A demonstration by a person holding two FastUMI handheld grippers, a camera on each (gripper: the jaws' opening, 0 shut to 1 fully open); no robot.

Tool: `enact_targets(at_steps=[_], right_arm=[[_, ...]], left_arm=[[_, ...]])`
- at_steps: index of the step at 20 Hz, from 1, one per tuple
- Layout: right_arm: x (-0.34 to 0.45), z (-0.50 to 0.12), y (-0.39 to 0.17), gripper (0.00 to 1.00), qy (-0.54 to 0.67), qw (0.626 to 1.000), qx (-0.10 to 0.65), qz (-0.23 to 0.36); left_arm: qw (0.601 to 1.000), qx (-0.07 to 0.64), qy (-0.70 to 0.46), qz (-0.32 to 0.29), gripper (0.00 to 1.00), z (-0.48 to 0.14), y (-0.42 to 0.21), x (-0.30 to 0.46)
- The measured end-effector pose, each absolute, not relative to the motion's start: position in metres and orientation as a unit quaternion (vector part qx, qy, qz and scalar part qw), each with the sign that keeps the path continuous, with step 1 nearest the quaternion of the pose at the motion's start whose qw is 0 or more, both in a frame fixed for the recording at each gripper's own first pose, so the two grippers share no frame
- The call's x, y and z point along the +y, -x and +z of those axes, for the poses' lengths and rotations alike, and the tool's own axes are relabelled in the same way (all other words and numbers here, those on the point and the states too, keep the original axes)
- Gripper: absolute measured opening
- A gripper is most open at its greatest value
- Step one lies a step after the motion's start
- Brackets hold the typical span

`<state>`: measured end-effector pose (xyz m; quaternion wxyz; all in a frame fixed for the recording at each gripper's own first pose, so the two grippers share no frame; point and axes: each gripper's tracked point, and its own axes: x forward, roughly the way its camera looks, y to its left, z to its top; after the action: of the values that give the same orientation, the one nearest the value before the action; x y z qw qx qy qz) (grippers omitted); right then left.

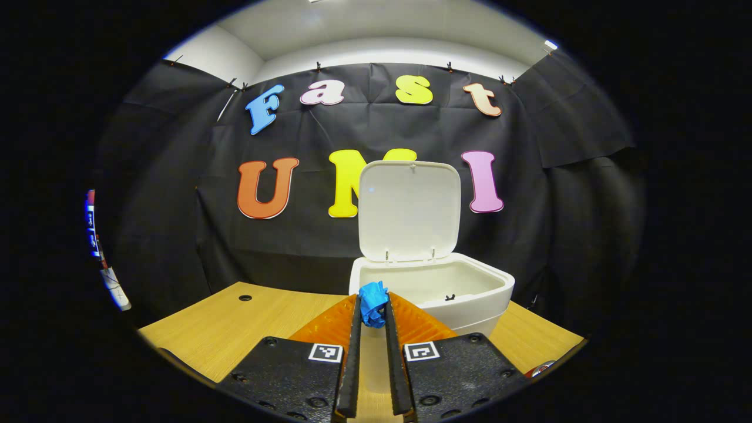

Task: Press the lid of the desktop garbage bin to open it, pick up the crumpled paper on the desktop and throw it into the bin, then pick up the pop can on the desktop and drop it into the bin, and finally close the garbage bin lid.

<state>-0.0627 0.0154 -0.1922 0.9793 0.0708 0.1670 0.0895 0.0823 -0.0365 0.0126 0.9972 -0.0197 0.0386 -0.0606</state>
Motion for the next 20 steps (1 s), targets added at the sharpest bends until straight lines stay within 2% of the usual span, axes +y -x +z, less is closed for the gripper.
enact_targets(at_steps=[9,10,11,12,16,17,18,20], right_arm=[[0.001,-0.181,0.061,0.81,-0.071,0.982,0.152,0.086],[0.001,-0.181,0.062,0.81,-0.07,0.982,0.151,0.086],[0.0,-0.181,0.061,0.81,-0.071,0.982,0.15,0.087],[0.0,-0.18,0.06,0.81,-0.072,0.982,0.149,0.088],[-0.001,-0.177,0.059,0.81,-0.076,0.983,0.145,0.087],[-0.001,-0.177,0.06,0.81,-0.076,0.983,0.144,0.088],[-0.001,-0.178,0.061,0.81,-0.077,0.983,0.144,0.088],[-0.001,-0.179,0.06,0.81,-0.078,0.982,0.145,0.088]], left_arm=[[0.997,0.019,-0.013,-0.08,0.24,0.03,-0.127,-0.066],[0.996,0.018,-0.012,-0.081,0.28,0.029,-0.128,-0.067],[0.996,0.016,-0.012,-0.081,0.27,0.03,-0.13,-0.068],[0.997,0.015,-0.011,-0.08,0.32,0.03,-0.132,-0.068],[0.996,0.03,-0.011,-0.086,0.37,0.022,-0.133,-0.072],[0.995,0.032,-0.008,-0.089,0.41,0.021,-0.135,-0.073],[0.995,0.031,-0.006,-0.091,0.52,0.023,-0.132,-0.075],[0.995,0.024,-0.007,-0.092,0.63,0.027,-0.131,-0.075]])
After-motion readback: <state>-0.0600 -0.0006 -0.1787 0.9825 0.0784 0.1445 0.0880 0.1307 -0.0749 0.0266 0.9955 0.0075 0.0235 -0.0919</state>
